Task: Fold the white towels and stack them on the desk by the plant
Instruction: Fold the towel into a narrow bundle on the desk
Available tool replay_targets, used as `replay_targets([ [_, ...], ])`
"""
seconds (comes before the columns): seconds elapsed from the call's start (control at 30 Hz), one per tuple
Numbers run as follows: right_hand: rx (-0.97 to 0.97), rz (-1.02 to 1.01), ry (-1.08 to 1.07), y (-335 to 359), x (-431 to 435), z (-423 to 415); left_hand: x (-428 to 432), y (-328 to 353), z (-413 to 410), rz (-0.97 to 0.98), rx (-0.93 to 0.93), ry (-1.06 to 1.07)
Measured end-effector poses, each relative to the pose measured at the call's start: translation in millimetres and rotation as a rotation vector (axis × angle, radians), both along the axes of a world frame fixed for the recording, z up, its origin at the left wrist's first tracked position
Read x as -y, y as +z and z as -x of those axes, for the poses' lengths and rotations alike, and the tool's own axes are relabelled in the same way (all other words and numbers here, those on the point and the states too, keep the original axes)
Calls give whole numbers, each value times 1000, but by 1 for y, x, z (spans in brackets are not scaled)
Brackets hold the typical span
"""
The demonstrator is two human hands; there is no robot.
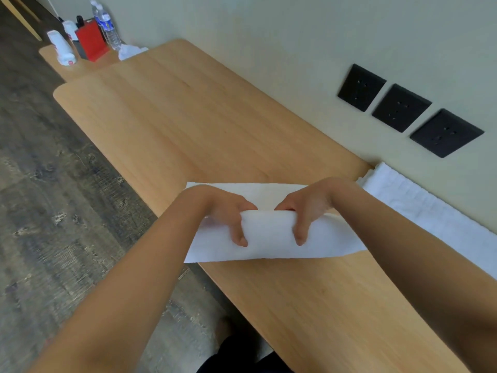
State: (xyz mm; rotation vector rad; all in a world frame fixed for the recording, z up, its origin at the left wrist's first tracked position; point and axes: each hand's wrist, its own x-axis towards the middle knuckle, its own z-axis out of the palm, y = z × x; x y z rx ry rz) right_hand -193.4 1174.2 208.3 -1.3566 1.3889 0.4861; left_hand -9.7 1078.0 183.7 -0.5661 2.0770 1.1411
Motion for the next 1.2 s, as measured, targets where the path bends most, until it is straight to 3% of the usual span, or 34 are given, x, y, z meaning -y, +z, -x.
replay_targets([
  [0.13, 69, 36, -120, 8, 6, 15, 20, 13, 14, -138, 58, 5],
  [0.3, 64, 311, -292, 25, -3, 42, 53, 22, 33, -299, 82, 22],
  [0.37, -49, 576, -385, 25, -11, 43, 67, 24, 40, -335, 66, 106],
  [0.47, -228, 1289, -514, 2, -24, 19, 86, 27, 49, -279, -10, 264],
  [0.53, -248, 1501, -525, -28, -30, -8, 99, 26, 56, -204, -62, 314],
  [0.67, -372, 1394, -335, -89, -28, -44, 117, 19, 66, -34, -138, 306],
  [0.77, -471, 1320, -278, -112, -13, -43, 116, 7, 64, 420, -248, 103],
  [0.83, -497, 1306, -281, -120, -1, -40, 110, -11, 58, 634, -348, 80],
  [1.03, -509, 1196, -320, -139, 20, -30, 64, -89, 39, 867, -285, 92],
  [1.2, -508, 1254, -442, -140, 21, -40, 24, -112, 38, 987, -327, 336],
])
